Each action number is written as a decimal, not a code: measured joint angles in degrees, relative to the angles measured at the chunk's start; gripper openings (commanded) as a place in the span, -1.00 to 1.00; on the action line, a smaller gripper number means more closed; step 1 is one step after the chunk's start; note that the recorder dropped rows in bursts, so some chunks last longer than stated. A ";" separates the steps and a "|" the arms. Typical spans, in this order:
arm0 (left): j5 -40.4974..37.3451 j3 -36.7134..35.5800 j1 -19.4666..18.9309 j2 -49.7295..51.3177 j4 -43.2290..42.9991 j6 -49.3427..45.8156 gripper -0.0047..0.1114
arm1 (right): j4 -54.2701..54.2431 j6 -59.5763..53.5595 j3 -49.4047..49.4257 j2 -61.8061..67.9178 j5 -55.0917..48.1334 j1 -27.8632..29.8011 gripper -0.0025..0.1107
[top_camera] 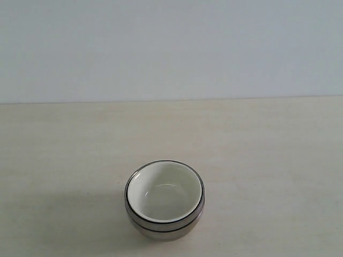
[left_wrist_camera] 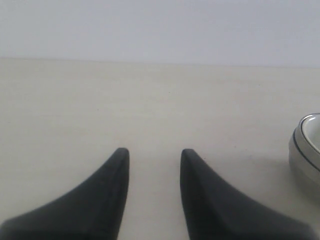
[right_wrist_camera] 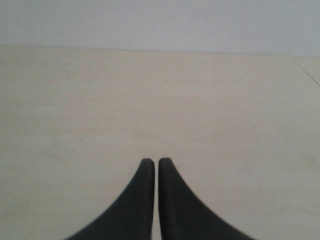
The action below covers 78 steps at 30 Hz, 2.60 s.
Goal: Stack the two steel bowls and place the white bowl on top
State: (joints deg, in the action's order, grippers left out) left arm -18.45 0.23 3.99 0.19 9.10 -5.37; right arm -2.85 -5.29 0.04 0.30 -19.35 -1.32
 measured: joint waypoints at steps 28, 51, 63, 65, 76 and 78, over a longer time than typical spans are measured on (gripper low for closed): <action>0.00 0.00 0.00 0.00 0.00 0.00 -0.36 | 0.00 0.90 0.00 0.00 -0.11 0.00 -0.96; 0.00 0.00 0.00 0.00 0.00 0.00 -0.36 | 0.00 0.99 0.00 3.41 1.35 -0.98 -0.96; 0.00 0.00 0.00 0.00 0.00 0.00 -0.36 | 0.00 0.99 0.00 0.15 1.70 -7.41 -0.96; 0.00 0.00 0.00 0.00 0.00 0.00 -0.36 | 0.00 0.99 0.00 0.06 1.70 -7.69 -0.96; 0.00 0.00 0.00 0.00 0.00 0.00 -0.36 | 0.00 0.99 0.00 0.06 1.70 -7.78 -0.96; 0.00 0.00 0.00 0.00 0.00 0.00 -0.36 | 0.00 0.99 0.00 0.06 1.70 -7.78 -0.96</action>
State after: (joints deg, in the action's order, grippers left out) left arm -18.45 0.23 3.99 0.19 9.10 -5.37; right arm -2.85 -4.30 0.04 0.35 -17.65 -9.10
